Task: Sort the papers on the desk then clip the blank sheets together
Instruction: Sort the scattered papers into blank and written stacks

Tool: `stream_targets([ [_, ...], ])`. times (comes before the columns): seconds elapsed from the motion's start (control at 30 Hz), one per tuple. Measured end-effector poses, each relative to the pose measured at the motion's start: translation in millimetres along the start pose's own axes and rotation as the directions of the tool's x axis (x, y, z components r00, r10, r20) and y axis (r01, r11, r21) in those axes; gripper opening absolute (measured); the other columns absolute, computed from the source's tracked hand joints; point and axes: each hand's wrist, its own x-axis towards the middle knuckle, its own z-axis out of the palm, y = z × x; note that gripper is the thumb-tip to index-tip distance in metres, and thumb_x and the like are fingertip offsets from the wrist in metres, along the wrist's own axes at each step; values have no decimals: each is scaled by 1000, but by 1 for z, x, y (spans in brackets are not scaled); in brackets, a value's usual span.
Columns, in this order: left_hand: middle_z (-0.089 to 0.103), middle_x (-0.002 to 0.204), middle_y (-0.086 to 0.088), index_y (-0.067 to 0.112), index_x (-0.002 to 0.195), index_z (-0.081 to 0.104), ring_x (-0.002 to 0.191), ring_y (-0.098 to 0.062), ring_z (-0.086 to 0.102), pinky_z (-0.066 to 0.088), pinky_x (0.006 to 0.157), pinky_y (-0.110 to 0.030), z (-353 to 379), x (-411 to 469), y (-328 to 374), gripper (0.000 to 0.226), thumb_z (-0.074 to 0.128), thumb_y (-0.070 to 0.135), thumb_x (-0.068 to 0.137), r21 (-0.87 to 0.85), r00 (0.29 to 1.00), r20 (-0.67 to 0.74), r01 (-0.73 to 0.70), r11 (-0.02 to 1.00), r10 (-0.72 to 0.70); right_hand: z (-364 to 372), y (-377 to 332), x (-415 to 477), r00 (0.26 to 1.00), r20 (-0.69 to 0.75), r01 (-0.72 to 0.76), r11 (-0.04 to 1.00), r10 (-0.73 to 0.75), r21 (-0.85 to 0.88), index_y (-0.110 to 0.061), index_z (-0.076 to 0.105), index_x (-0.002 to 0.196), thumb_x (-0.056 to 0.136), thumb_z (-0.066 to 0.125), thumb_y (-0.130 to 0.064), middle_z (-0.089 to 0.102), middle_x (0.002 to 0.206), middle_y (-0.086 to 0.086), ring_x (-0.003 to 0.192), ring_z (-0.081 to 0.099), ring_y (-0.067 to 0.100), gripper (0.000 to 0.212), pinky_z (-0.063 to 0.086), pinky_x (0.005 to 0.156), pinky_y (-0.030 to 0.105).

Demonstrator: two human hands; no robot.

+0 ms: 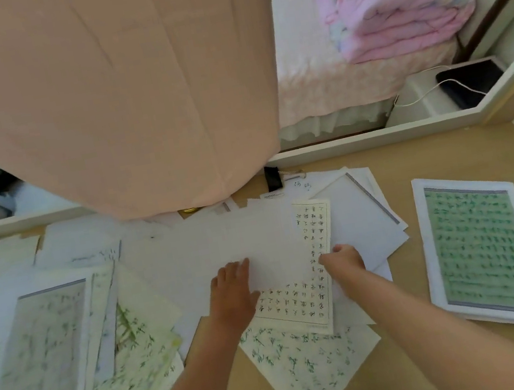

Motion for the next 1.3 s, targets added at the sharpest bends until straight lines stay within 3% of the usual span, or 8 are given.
stream_targets([
  [0.17,62,83,2,19,88,74,71,-19,59,53,68,-31,10,7,-11,26,85,15,65,118,959,-142,-231,966,246,16,1,-14,999,40,10,1000,-10,23,-17,66,100,89,53,-9,68,91,0,87,67,25,19,57,80,36],
  [0.23,67,88,3,21,79,74,79,-19,64,56,74,-35,11,12,-14,22,84,8,65,94,946,-145,-279,956,290,17,3,-17,999,21,27,999,-28,37,-17,66,100,93,52,-12,67,87,-2,84,66,23,17,56,81,36],
  [0.37,44,149,0,23,136,55,141,-25,36,25,118,-50,1,27,-17,44,57,14,93,-115,971,-139,-212,970,196,7,13,-19,996,-76,47,991,-38,123,4,63,98,96,55,-23,57,82,5,71,49,20,28,40,63,28],
  [0.6,-8,164,-4,19,157,-3,151,-23,-6,3,123,-43,-37,88,-36,97,59,49,89,-65,994,56,-95,993,98,-34,25,-19,994,43,98,993,-101,66,-17,69,99,98,56,-36,74,97,4,86,69,22,23,54,78,36],
  [0.73,9,162,-5,17,156,10,148,-27,10,19,120,-42,-37,100,-31,102,67,56,80,-32,986,137,-87,996,91,-34,27,-13,989,107,90,985,-106,145,-20,67,108,83,77,-26,74,103,0,93,71,21,28,59,85,44],
  [0.9,35,144,-6,19,149,30,132,-27,33,34,107,-40,-35,93,-18,84,59,61,82,-2,997,40,-68,998,68,-29,20,-9,994,23,107,987,-111,119,-17,70,94,87,73,-20,75,92,4,84,73,23,8,60,81,46],
  [1.17,18,156,-5,16,154,12,141,-28,22,35,108,-46,-40,93,0,106,67,62,76,-47,991,128,35,998,-28,-60,24,20,977,-208,71,992,-48,103,-8,50,78,100,48,-30,47,69,1,58,40,18,31,33,57,28],
  [1.3,29,139,-10,16,147,21,130,-31,31,44,98,-46,-42,92,9,104,74,60,69,-69,974,152,181,981,-169,-60,19,29,912,-409,-7,1000,17,24,-25,59,105,88,50,-12,55,104,2,95,53,27,23,52,63,35],
])
